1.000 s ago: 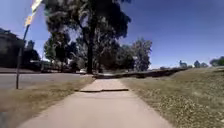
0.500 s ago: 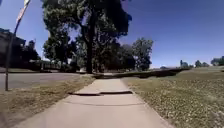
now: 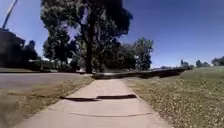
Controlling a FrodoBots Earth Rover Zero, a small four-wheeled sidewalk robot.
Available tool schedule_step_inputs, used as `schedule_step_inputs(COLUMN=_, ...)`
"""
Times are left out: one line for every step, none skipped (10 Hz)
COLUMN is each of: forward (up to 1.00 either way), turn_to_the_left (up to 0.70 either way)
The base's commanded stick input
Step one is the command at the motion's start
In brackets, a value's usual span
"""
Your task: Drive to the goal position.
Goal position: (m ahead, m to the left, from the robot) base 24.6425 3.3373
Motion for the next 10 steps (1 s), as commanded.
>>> schedule_step_inputs(forward=0.85, turn_to_the_left=0.00)
schedule_step_inputs(forward=0.85, turn_to_the_left=0.00)
schedule_step_inputs(forward=0.85, turn_to_the_left=0.00)
schedule_step_inputs(forward=0.85, turn_to_the_left=0.00)
schedule_step_inputs(forward=0.85, turn_to_the_left=0.00)
schedule_step_inputs(forward=0.85, turn_to_the_left=0.00)
schedule_step_inputs(forward=0.85, turn_to_the_left=0.25)
schedule_step_inputs(forward=0.85, turn_to_the_left=0.33)
schedule_step_inputs(forward=0.85, turn_to_the_left=0.19)
schedule_step_inputs(forward=0.85, turn_to_the_left=0.03)
